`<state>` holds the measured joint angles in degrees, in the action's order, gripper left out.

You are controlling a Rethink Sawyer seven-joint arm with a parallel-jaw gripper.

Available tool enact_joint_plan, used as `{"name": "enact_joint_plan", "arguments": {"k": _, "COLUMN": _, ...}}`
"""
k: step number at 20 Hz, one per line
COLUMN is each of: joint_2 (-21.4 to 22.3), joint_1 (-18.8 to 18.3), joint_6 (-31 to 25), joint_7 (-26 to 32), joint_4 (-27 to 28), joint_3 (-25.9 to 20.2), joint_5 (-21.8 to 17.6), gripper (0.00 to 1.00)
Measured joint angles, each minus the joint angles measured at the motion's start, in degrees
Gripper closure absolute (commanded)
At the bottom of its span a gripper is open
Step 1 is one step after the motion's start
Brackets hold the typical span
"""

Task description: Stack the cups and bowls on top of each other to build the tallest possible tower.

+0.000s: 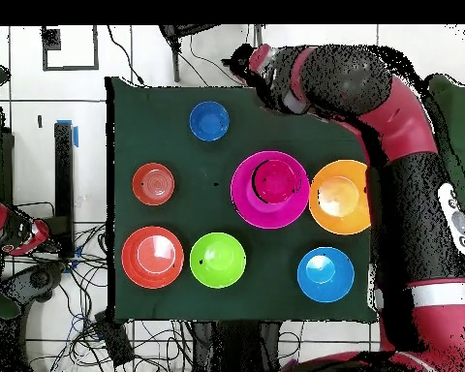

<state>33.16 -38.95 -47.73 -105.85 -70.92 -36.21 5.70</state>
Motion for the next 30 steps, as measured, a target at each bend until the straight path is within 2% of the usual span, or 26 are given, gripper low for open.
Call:
{"name": "enact_joint_plan", "arguments": {"k": 8, "joint_2": -1.2, "joint_1": 2.7, "joint_6": 2.6, "joint_7": -0.6, "joint_4": 1.4, "joint_3": 0.4, "joint_5": 1.7, "gripper": 0.0}}
{"name": "enact_joint_plan", "arguments": {"k": 19, "joint_2": -3.2, "joint_1": 8.2, "joint_6": 15.0, "joint_7": -4.1, "joint_4": 1.4, "joint_3": 3.2, "joint_5": 2.1, "gripper": 0.0}}
{"name": "enact_joint_plan", "arguments": {"k": 23, "joint_2": -4.3, "joint_1": 8.9, "joint_6": 15.4, "joint_7": -4.7, "joint_4": 1.4, "joint_3": 3.6, "joint_5": 2.2, "gripper": 0.0}}
{"name": "enact_joint_plan", "arguments": {"k": 30, "joint_2": -4.8, "joint_1": 8.1, "joint_6": 15.4, "joint_7": -4.7, "joint_4": 1.4, "joint_3": 3.6, "joint_5": 2.2, "gripper": 0.0}}
